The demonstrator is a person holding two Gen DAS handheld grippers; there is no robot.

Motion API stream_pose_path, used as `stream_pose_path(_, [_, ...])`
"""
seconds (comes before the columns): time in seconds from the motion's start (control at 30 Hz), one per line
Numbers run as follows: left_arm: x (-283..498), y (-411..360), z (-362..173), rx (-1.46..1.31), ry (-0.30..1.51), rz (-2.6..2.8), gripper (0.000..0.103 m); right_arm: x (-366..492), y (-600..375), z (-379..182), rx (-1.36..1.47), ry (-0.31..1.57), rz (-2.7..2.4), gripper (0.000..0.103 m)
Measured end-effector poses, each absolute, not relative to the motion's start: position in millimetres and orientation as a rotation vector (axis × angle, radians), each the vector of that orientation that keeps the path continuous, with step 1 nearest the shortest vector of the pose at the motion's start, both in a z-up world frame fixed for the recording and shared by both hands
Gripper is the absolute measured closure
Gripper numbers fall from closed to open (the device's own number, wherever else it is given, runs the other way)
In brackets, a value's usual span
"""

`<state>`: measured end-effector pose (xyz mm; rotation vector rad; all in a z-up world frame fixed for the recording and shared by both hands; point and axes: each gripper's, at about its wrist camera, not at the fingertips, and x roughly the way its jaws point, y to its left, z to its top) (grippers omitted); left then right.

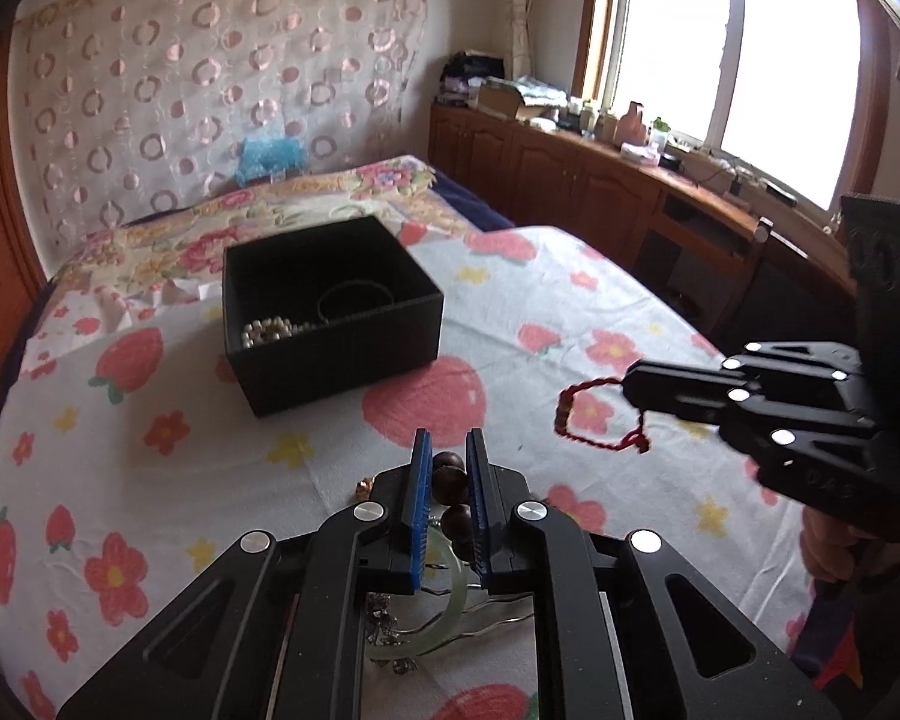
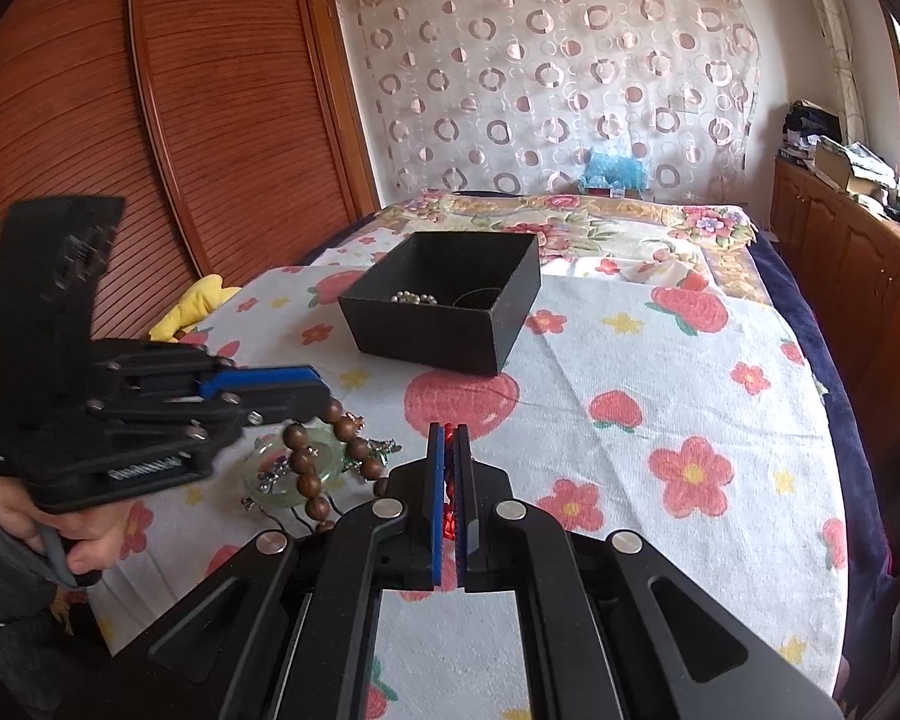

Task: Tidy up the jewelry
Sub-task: 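Grasp the wooden bead bracelet with the left tool while the right tool lifts the red string bracelet, then lower the wooden bracelet into the box with the left tool while the right tool follows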

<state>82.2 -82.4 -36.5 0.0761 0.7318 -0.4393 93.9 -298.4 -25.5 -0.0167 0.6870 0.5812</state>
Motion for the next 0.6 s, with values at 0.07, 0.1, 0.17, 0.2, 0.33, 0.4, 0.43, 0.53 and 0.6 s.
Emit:
stream_pose_path(0.07, [78,-80,-26,0.064,0.708,-0.447,0.093,95,-298,-23,-0.021,0.683,0.582,0.1])
stream_pose_path(0.1, [78,-78,-21,0.06,0.699,-0.451,0.093,95,-297,-21,-0.024,0.679,0.583,0.1])
stream_pose_path(0.17, [75,-76,-11,0.056,0.674,-0.453,0.093,97,-297,-18,-0.027,0.673,0.584,0.1])
stream_pose_path(0.2, [74,-75,-8,0.055,0.666,-0.453,0.093,98,-296,-17,-0.029,0.67,0.583,0.1])
stream_pose_path(0.33, [75,-70,11,0.052,0.627,-0.45,0.093,107,-291,-8,-0.038,0.657,0.588,0.1])
stream_pose_path(0.4, [77,-66,17,0.052,0.613,-0.447,0.093,112,-289,-5,-0.042,0.654,0.593,0.1])
stream_pose_path(0.43, [78,-64,20,0.05,0.605,-0.445,0.093,116,-286,-3,-0.047,0.653,0.598,0.1])
stream_pose_path(0.53, [85,-57,30,0.038,0.581,-0.44,0.093,126,-278,1,-0.06,0.649,0.613,0.1])
stream_pose_path(0.6, [91,-52,37,0.026,0.568,-0.436,0.093,132,-274,2,-0.061,0.648,0.622,0.1])
